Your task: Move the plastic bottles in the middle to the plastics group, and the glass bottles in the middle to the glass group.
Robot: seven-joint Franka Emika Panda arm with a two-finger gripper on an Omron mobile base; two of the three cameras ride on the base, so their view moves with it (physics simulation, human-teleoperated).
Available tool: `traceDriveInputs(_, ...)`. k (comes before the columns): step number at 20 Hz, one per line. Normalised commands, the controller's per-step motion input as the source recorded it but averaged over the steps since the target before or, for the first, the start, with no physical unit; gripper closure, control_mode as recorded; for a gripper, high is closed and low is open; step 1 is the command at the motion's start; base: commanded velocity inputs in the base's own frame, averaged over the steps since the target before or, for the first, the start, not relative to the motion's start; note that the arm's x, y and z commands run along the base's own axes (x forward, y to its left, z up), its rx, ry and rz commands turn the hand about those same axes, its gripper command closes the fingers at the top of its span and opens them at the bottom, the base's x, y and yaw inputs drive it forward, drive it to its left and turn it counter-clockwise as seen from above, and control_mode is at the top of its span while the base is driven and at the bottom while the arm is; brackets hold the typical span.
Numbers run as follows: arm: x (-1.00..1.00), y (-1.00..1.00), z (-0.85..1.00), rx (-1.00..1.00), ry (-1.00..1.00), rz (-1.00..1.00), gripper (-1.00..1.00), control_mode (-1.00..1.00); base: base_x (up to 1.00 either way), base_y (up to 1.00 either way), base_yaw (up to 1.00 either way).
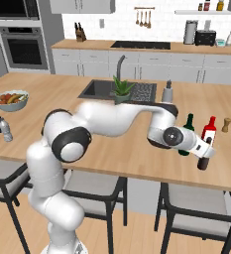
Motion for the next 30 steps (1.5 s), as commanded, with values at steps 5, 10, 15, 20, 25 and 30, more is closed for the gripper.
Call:
traceDriveInputs(5,-0.38,0.4,0.9,0.0,0.01,0.0,-1.0,-1.0,0.0,0.0,0.0)
traceDriveInputs(10,-0.26,0.61,0.91,0.0,0.05,0.02,-1.0,-1.0,0.0,0.0,0.0)
traceDriveInputs(15,-0.32,0.76,0.61,0.0,0.03,0.06,-1.0,-1.0,0.0,0.0,0.0)
traceDriveInputs(20,-0.16,0.56,0.84,0.04,0.11,0.15,-1.0,-1.0,0.0,0.0,0.0)
traceDriveInputs(25,-0.54,0.6,0.64,0.02,0.19,0.13,-1.0,-1.0,0.0,0.0,0.0)
traceDriveInputs(30,-0.76,0.73,0.31,0.0,0.13,0.17,-1.0,-1.0,0.0,0.0,0.0)
